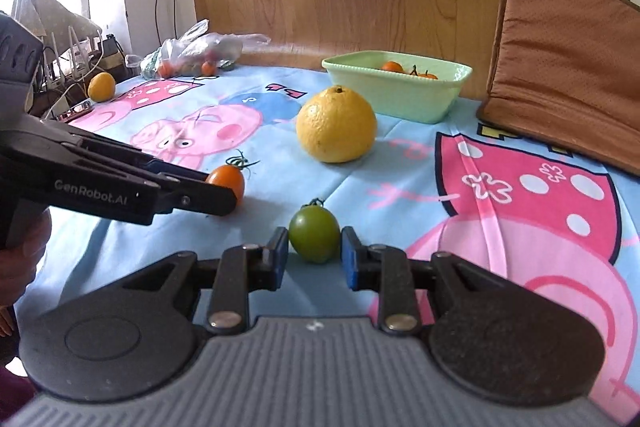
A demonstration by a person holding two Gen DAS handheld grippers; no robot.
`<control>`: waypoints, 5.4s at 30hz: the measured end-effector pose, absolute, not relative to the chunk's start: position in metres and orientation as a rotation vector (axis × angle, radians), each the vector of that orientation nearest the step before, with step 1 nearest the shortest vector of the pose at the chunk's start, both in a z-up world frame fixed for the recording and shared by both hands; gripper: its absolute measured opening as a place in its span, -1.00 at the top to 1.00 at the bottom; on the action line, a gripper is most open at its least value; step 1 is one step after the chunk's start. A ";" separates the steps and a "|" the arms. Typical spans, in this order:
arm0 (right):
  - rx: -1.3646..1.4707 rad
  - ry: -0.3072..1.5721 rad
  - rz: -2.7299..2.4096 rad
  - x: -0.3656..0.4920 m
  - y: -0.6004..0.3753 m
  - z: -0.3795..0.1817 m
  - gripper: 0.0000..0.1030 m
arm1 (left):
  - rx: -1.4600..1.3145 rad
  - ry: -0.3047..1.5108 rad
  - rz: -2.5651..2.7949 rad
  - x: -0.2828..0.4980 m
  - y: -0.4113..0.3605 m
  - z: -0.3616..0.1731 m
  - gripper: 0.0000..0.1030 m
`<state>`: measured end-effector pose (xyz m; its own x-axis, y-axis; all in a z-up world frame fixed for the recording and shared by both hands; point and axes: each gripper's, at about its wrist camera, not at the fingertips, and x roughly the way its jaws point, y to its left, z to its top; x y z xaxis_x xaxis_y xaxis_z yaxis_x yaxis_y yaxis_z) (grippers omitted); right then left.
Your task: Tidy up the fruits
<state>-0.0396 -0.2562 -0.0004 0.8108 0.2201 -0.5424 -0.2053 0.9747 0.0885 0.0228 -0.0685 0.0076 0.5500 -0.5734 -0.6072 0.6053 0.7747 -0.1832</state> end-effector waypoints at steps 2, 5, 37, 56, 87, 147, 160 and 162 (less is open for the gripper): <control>0.023 0.568 0.219 -0.041 -0.255 -0.003 0.34 | 0.055 0.695 -0.673 0.023 -0.070 0.007 0.13; 0.005 0.561 0.213 -0.044 -0.250 -0.003 0.32 | 0.056 0.692 -0.649 0.023 -0.072 0.006 0.06; 0.007 0.560 0.211 -0.047 -0.248 -0.004 0.10 | 0.072 0.696 -0.613 0.021 -0.077 0.005 -0.16; 0.007 0.560 0.211 -0.047 -0.248 -0.004 0.07 | 0.077 0.693 -0.615 0.019 -0.080 0.003 -0.32; -0.008 0.561 0.212 -0.047 -0.246 -0.004 0.02 | 0.086 0.692 -0.607 0.019 -0.078 0.001 -0.69; -0.015 0.551 0.178 -0.047 -0.240 -0.002 0.38 | 0.121 0.668 -0.633 0.022 -0.084 0.005 0.12; -0.013 0.555 0.169 -0.050 -0.239 -0.003 0.32 | 0.129 0.663 -0.634 0.021 -0.083 0.005 0.12; -0.012 0.555 0.170 -0.050 -0.240 -0.003 0.32 | 0.131 0.662 -0.634 0.021 -0.083 0.005 0.12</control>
